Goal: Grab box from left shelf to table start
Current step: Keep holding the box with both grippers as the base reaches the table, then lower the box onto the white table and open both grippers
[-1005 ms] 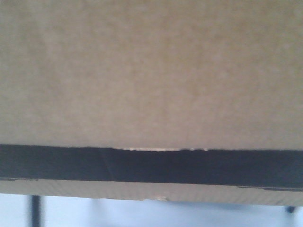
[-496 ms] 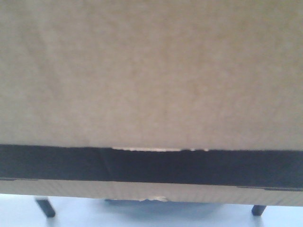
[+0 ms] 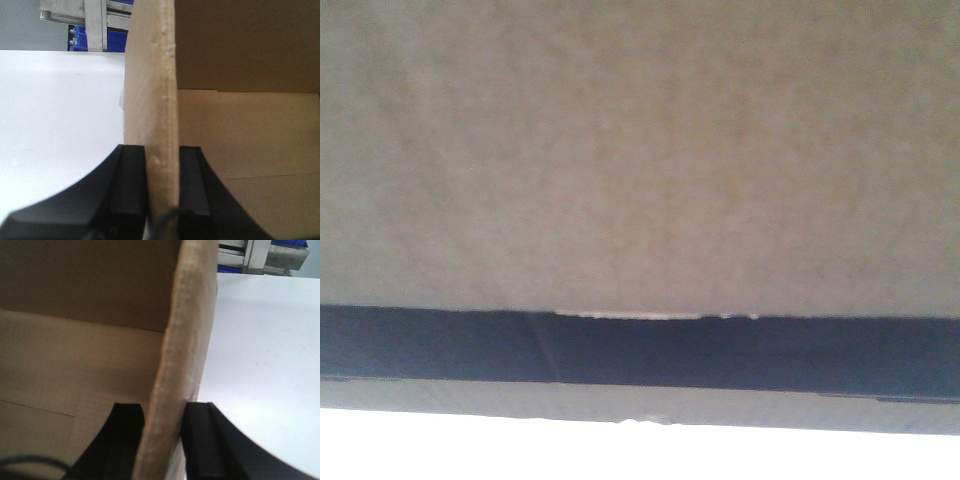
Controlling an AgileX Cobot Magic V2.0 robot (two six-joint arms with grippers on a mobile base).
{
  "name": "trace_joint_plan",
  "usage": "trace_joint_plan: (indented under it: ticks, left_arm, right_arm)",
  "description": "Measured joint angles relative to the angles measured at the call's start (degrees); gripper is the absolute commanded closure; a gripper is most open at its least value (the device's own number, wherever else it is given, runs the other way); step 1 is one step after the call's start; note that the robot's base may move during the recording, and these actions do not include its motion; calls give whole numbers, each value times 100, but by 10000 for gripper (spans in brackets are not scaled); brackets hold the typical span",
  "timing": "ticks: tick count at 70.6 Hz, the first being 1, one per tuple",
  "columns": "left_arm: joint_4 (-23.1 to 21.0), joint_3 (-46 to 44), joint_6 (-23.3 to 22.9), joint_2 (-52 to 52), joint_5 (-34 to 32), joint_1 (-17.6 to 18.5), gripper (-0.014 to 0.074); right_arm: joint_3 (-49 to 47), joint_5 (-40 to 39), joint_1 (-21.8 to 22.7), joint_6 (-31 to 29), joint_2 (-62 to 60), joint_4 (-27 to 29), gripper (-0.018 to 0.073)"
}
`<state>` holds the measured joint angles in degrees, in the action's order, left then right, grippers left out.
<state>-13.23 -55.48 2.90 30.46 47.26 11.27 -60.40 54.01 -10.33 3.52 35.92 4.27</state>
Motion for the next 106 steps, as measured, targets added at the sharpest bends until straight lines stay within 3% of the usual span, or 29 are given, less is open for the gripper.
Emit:
trace_joint_plan:
  ticks: [106]
  left_arm:
    - [-30,0,9,32,-47,0,699]
  right_arm:
    - [0,-10,0,0,0,0,500]
